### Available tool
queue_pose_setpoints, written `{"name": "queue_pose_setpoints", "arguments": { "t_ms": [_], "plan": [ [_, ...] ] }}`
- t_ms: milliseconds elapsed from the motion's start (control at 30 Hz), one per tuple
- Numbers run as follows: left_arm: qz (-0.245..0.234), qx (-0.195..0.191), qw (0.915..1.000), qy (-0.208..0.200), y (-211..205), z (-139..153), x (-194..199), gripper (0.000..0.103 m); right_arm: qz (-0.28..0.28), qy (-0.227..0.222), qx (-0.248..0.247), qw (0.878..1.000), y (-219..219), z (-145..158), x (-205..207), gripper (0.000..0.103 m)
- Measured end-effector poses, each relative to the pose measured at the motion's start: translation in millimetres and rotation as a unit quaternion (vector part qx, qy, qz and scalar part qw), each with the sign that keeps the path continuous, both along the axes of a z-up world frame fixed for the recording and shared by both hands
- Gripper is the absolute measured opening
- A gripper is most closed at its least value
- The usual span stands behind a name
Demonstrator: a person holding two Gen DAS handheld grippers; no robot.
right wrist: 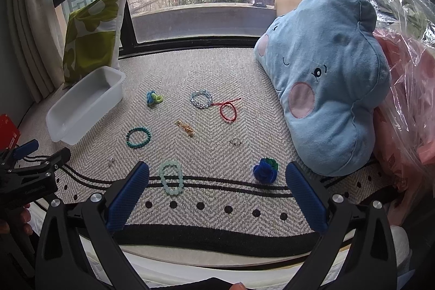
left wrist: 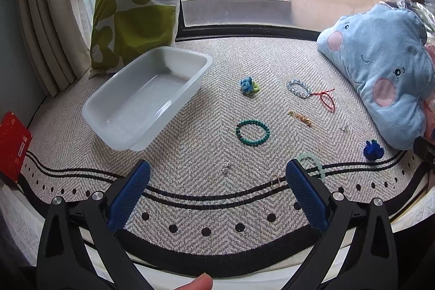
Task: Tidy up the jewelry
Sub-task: 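Grasp the blue-green flower hair clip with the right tool while the left tool grasps the teal bead bracelet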
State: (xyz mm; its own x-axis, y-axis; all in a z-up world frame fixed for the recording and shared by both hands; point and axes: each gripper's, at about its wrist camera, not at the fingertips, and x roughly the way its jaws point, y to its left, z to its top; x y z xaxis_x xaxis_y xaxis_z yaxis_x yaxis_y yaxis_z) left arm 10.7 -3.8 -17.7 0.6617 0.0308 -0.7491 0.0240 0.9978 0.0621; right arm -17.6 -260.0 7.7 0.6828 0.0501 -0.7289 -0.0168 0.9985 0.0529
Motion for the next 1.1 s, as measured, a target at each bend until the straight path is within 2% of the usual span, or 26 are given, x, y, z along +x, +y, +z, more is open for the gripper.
{"name": "queue_pose_setpoints", "arguments": {
  "t_ms": [167,300,500,600,867,1100],
  "plan": [
    [-0.008,0.007,0.9998,0.02,-2.8,-9.7,23.4,0.098,0.0,0.021,0.038,0.999,-5.5,-3.3,14.6,0.099],
    [-0.012,-0.008,0.9998,0.016,-6.2,-17.5,49.1,0.098,-0.014,0.015,0.031,0.999,-13.8,-1.4,32.2,0.099],
    [-0.058,0.042,0.9975,-0.003,-30.8,-43.9,89.8,0.098,-0.033,0.037,0.035,0.998,-37.1,-15.3,65.0,0.099],
    [-0.079,0.052,0.9955,0.004,-38.0,-62.4,104.5,0.098,-0.045,0.057,0.042,0.996,-50.5,-27.1,74.7,0.099],
    [-0.108,0.024,0.9934,0.031,-44.3,-103.7,126.4,0.098,-0.079,0.116,0.04,0.989,-73.9,-70.6,91.2,0.099],
    [-0.124,0.013,0.9916,0.034,-51.6,-113.7,129.3,0.098,-0.121,0.172,-0.004,0.978,-86.5,-110.2,98.3,0.086]
  ]
}}
